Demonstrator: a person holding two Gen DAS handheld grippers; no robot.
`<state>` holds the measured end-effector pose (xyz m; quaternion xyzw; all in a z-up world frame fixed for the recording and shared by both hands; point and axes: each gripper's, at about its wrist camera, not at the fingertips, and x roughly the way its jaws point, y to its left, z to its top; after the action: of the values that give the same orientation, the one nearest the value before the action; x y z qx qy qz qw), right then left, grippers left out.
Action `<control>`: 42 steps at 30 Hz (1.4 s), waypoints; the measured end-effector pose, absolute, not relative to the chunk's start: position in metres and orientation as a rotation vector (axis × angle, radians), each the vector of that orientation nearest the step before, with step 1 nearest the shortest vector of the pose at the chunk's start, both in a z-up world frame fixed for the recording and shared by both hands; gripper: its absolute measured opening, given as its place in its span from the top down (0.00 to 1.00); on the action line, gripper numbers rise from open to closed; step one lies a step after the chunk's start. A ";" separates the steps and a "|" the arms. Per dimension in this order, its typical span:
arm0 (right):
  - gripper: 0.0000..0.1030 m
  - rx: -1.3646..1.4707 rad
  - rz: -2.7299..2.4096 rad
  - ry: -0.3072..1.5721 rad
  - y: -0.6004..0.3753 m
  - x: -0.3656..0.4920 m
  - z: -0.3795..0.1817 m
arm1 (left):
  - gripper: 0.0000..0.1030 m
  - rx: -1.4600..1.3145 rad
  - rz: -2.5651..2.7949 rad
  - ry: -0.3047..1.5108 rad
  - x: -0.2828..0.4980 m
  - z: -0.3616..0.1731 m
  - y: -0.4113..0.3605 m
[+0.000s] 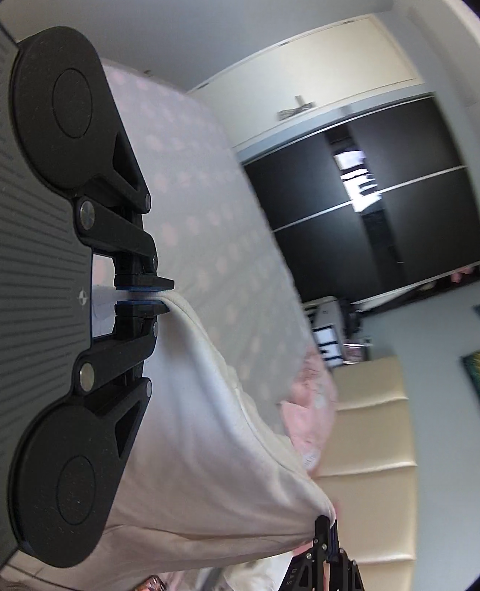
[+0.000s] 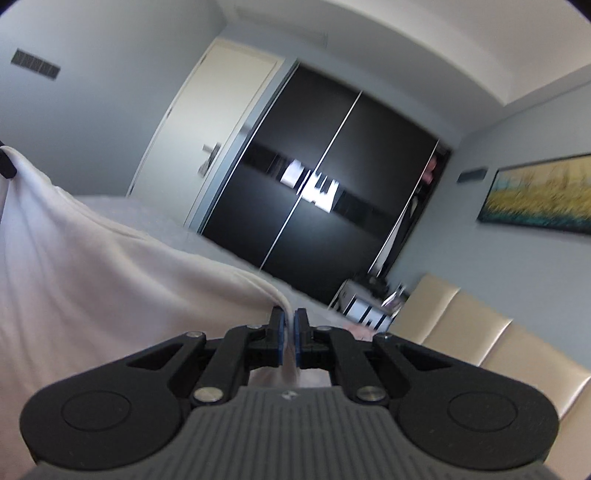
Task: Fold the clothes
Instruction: 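Lay the cream sweater flat on the bed and open both grippers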
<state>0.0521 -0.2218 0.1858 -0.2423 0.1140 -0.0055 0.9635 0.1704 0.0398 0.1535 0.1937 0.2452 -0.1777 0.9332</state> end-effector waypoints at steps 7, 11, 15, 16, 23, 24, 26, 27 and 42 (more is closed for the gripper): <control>0.94 -0.479 -0.023 0.418 -0.231 0.186 0.085 | 0.98 0.376 -0.347 0.665 0.293 0.055 0.036; 0.94 -0.445 -0.026 0.510 -0.238 0.242 0.033 | 0.98 0.392 -0.355 0.730 0.336 0.003 0.032; 0.94 -0.409 -0.019 0.608 -0.244 0.282 -0.019 | 0.98 0.407 -0.367 0.808 0.362 -0.041 0.026; 0.94 -0.405 -0.013 0.639 -0.245 0.293 -0.033 | 0.98 0.403 -0.371 0.827 0.368 -0.051 0.026; 0.94 -0.307 0.036 0.814 -0.256 0.342 -0.100 | 0.92 0.381 -0.398 0.927 0.389 -0.109 0.035; 0.94 -0.298 0.043 0.833 -0.257 0.345 -0.107 | 0.91 0.378 -0.400 0.923 0.389 -0.111 0.037; 0.92 -0.292 0.057 0.849 -0.257 0.344 -0.113 | 0.87 0.374 -0.410 0.922 0.389 -0.107 0.041; 0.92 -0.293 0.067 0.852 -0.257 0.343 -0.110 | 0.83 0.372 -0.416 0.922 0.389 -0.105 0.043; 0.61 0.022 0.261 0.774 -0.243 0.375 -0.080 | 0.64 0.051 -0.502 0.927 0.431 -0.102 0.039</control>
<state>0.3754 -0.2426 -0.0803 0.0108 0.3761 0.1269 0.9178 0.4315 0.0386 -0.1016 0.0244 0.4423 -0.2393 0.8640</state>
